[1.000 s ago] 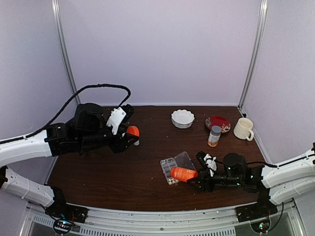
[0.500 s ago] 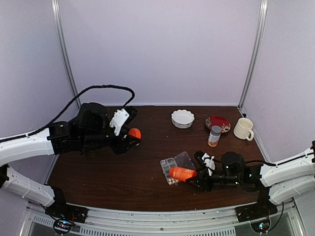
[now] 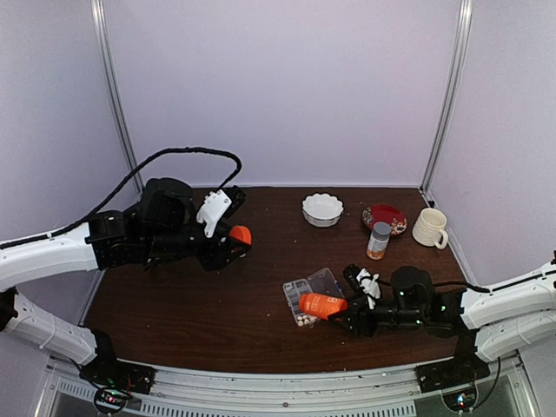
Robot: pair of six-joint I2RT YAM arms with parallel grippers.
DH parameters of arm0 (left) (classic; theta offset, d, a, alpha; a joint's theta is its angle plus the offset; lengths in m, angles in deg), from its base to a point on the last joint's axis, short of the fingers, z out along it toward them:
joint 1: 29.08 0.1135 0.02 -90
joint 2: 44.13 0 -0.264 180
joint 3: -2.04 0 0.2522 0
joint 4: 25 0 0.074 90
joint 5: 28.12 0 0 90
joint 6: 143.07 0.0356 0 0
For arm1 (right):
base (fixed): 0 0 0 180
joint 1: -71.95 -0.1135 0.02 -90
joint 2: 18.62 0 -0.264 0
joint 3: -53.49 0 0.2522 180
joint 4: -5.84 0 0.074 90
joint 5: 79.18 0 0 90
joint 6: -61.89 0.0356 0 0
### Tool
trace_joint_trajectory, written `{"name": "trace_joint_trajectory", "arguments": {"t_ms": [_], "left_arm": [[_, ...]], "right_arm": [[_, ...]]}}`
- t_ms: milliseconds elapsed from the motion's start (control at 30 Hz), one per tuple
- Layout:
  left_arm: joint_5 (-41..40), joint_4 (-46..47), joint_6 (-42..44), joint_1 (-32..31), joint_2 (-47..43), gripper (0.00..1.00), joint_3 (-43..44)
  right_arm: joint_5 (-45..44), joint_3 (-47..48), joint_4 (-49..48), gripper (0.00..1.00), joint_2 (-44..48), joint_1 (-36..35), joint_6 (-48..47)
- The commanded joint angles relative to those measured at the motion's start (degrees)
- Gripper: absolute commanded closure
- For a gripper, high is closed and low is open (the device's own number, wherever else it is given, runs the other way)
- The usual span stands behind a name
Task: Sort the pills into containers
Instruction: Pour the pill into the compartment of the pill container.
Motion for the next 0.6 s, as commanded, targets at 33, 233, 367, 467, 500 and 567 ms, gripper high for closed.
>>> {"name": "trace_joint_trajectory", "arguments": {"t_ms": [33,233,367,467,500,567], "left_arm": [[0.6,0.1,0.1,0.4,0.7,0.97,2.1],[0.2,-1.8,-0.5,0.4,1.9,0.99,3.7],[0.1,-3.2,-0.9,0.4,3.7,1.00,5.1],[0.3,-3.4,-0.9,0.4,4.2,1.00,5.5],[0.2,-3.3,-1.0,0.4,4.2,1.00,5.5],[0.2,-3.3,-1.0,0.4,4.2,1.00,5.7]], "right_arm": [[-1.7,0.8,-2.2,1.00,-0.1,0.2,0.4],[-1.7,0.5,-3.1,1.00,0.7,0.3,1.1],[-1.0,1.1,-0.7,1.00,1.6,0.3,0.2],[-2.8,0.7,-1.2,1.00,1.6,0.3,0.1],[-1.8,1.1,-0.2,1.00,1.3,0.3,-0.5],[-0.2,1.0,-1.5,1.00,1.7,0.3,0.0]]}}
